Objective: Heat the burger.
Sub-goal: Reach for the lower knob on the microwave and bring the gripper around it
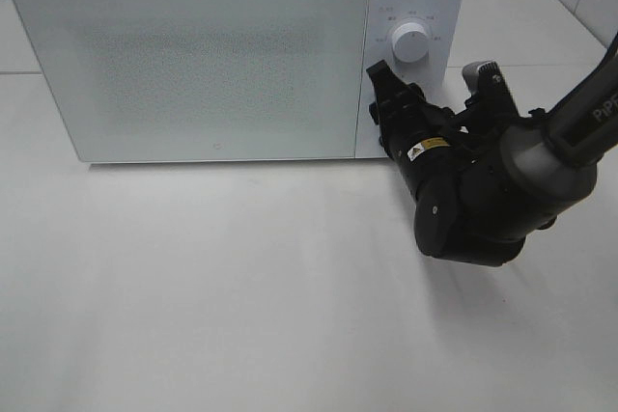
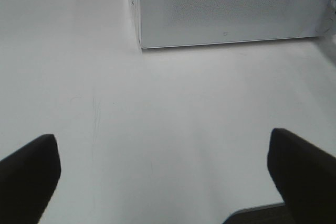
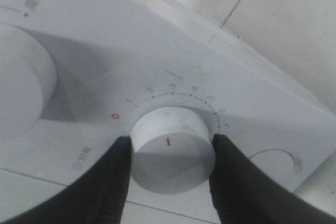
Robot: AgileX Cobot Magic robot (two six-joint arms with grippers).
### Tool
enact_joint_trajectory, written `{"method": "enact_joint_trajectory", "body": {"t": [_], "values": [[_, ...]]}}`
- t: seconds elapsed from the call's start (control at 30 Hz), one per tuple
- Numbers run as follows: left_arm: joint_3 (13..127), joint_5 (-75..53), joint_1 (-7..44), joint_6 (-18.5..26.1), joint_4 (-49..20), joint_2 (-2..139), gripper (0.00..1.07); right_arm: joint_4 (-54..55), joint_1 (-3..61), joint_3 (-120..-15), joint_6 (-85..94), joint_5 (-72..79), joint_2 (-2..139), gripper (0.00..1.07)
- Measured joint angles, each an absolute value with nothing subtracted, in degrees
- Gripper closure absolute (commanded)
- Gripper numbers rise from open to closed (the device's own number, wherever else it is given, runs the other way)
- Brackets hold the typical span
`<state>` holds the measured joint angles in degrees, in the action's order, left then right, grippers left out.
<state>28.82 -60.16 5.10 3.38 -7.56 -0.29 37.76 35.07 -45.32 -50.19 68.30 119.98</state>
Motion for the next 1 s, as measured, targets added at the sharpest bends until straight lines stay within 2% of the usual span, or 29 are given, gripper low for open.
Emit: {"method": "enact_joint_trajectory", "body": {"t": [0.43,1.0], "values": [[28.8,-60.2,5.1,3.4,-7.6,-0.3,0.06,39.8,35.5,-45.3,-68.5,69.0,120.0,1.02],[28.8,-60.2,5.1,3.4,-7.6,-0.3,0.06,43.5,36.2,-46.0,-80.7,69.0,120.0,1.01]]}}
